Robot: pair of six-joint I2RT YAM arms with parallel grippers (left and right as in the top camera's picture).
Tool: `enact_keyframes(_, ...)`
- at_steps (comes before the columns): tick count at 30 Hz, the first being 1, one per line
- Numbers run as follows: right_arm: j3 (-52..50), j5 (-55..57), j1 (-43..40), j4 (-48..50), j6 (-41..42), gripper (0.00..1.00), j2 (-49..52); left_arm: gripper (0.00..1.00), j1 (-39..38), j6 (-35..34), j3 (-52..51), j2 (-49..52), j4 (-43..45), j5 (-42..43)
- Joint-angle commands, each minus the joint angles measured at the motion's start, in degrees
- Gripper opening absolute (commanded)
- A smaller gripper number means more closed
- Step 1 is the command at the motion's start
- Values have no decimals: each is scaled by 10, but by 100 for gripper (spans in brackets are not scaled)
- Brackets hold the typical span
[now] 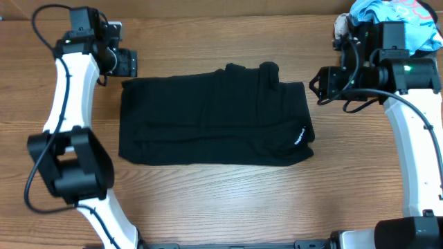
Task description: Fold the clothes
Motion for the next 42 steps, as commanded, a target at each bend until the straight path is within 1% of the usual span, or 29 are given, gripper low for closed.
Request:
enact_keyframes(1, 13, 19, 16, 1, -2, 48, -3, 82, 1, 40, 7, 31, 20, 23)
enact_keyframes(5, 13, 19, 21, 1, 7, 47, -3, 82, 1, 44, 7, 58, 46, 23)
enact_keyframes(10, 13, 19, 21, 4, 13, 47, -3, 77, 2, 44, 7, 79, 65, 20)
enact_keyframes(17, 13, 19, 21, 5, 13, 46, -3, 77, 2, 49, 7, 111, 66, -3)
enact_keyframes(21, 13, 19, 21, 12, 13, 46, -3, 78, 2, 70, 7, 127, 64, -3)
enact_keyframes(24, 13, 19, 21, 17, 13, 46, -3, 75, 2, 72, 7, 131, 65, -3)
enact_keyframes(25, 13, 19, 21, 18, 13, 46, -3, 72, 2, 72, 7, 132, 65, -3)
enact_keyframes(27, 13, 19, 21, 20, 13, 46, -3, 62, 2, 72, 7, 132, 66, -3)
enact_keyframes(28, 13, 19, 21, 21, 13, 46, -3, 55, 2, 72, 7, 132, 65, -3)
enact_keyframes(29, 13, 19, 21, 21, 13, 46, -3, 39, 2, 72, 7, 132, 63, -3)
enact_keyframes(30, 13, 19, 21, 22, 13, 45, -2, 30, 2, 72, 7, 132, 59, -4)
enact_keyframes(31, 13, 19, 21, 22, 13, 42, -1, 26, 2, 72, 7, 132, 56, -10)
enact_keyframes(34, 13, 21, 21, 24, 14, 40, 3, 23, 2, 72, 7, 132, 46, -27)
enact_keyframes(42, 13, 30, 21, 38, 13, 38, 42, 12, 2, 72, 7, 132, 37, -33)
